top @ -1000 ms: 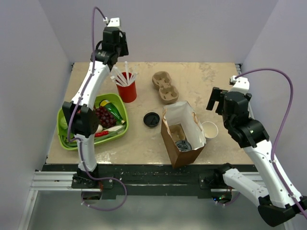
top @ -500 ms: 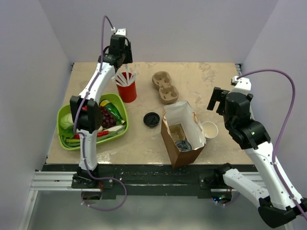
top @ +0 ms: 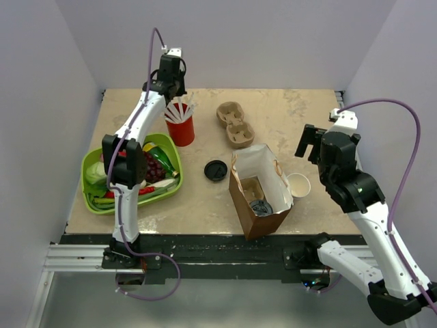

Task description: Pack the takeout coffee

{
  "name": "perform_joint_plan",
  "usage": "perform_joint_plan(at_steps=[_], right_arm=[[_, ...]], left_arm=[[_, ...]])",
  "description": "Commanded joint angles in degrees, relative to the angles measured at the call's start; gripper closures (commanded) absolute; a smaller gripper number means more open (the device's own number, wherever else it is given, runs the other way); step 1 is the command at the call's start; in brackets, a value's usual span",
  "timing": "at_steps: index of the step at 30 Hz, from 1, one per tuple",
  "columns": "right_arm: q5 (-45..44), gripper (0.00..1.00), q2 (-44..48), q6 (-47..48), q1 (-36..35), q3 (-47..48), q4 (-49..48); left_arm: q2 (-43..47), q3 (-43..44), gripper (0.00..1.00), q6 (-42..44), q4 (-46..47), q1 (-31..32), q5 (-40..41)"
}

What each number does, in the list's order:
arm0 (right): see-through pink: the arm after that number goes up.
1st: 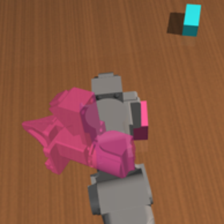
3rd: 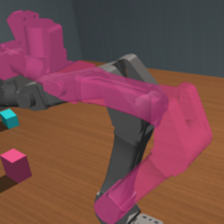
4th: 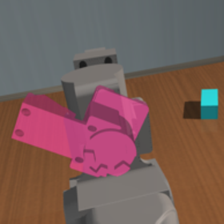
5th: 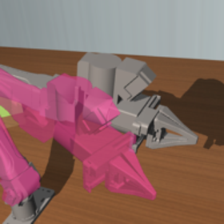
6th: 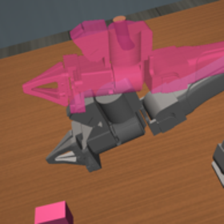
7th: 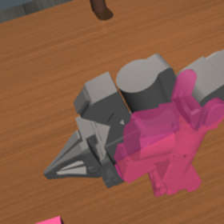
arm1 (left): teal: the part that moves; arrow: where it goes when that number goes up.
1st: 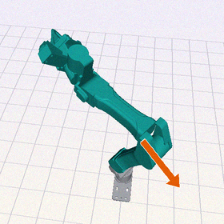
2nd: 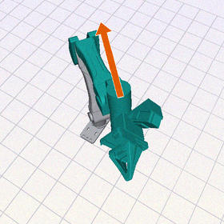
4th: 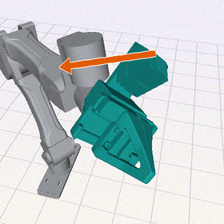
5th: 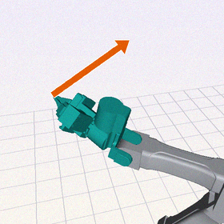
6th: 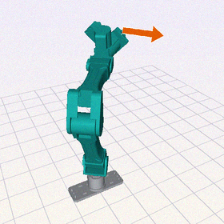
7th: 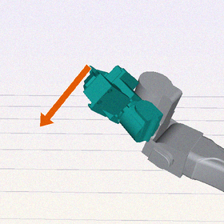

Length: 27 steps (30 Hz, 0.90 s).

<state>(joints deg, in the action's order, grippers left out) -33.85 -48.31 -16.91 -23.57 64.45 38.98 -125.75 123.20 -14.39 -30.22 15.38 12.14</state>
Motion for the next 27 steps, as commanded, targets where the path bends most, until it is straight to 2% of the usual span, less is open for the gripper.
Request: perform_joint_plan(at_steps=[1,8,14,19,22,25,27], right_arm=[[-2.01,0.02,1.29,-0.06,0.11,0.33,-1.45],[-1.49,0.02,2.52,-0.06,0.02,0.16,-1.8],[-1.22,0.02,3.58,0.29,0.02,-0.2,-2.15],[-1.4,0.02,4.11,0.56,0.11,-0.64,-2.94],[-1.4,0.02,4.02,0.65,0.02,-0.55,-3.3],[-1.57,0.02,4.28,0.73,0.11,-0.55,-3.3],[-1.49,0.02,4.46,0.65,0.11,-1.07,-3.56]], left_arm=[[2.88,-0.32,1.0,1.03,2.26,-0.43,0.51],[10.52,-1.91,1.0,2.44,2.44,-0.35,-0.89],[21.33,-2.88,1.0,2.44,3.85,-0.35,-3.61],[30.91,-3.49,1.0,1.3,5.08,0.53,-11.87],[33.99,-3.84,1.0,2.26,6.31,4.74,-16.09],[34.35,-0.43,1.0,4.9,3.95,10.63,-18.63],[34.87,1.26,1.0,4.73,3.41,12.74,-23.55]])
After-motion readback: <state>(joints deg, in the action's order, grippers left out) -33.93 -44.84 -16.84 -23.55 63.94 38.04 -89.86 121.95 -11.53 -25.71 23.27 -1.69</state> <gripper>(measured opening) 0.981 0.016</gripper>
